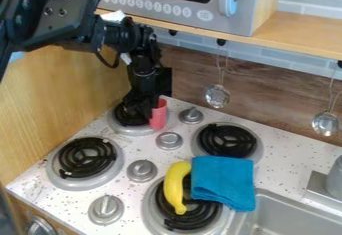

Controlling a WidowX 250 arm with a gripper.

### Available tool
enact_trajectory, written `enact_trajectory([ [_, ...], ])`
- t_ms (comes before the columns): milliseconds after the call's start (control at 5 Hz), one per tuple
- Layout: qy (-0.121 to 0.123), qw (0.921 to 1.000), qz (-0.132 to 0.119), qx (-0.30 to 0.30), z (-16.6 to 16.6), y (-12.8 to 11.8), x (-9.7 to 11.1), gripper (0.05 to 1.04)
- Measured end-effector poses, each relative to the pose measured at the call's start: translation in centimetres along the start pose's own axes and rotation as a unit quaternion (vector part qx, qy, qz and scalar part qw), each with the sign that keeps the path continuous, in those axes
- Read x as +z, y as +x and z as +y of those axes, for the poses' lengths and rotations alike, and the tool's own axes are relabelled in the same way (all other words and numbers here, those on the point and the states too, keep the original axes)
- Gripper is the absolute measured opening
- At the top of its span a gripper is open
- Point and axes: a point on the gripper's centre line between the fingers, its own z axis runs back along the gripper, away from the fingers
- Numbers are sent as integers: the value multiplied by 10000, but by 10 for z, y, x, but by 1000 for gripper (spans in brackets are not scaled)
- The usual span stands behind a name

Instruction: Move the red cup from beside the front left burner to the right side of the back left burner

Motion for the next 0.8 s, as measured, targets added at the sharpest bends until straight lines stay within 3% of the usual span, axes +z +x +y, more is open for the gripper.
enact_trajectory([
  [600, -148, 9996, 60, -247, -21, -24, 3, 96],
  [800, -219, 9995, -83, -229, -24, -21, 2, 96],
])
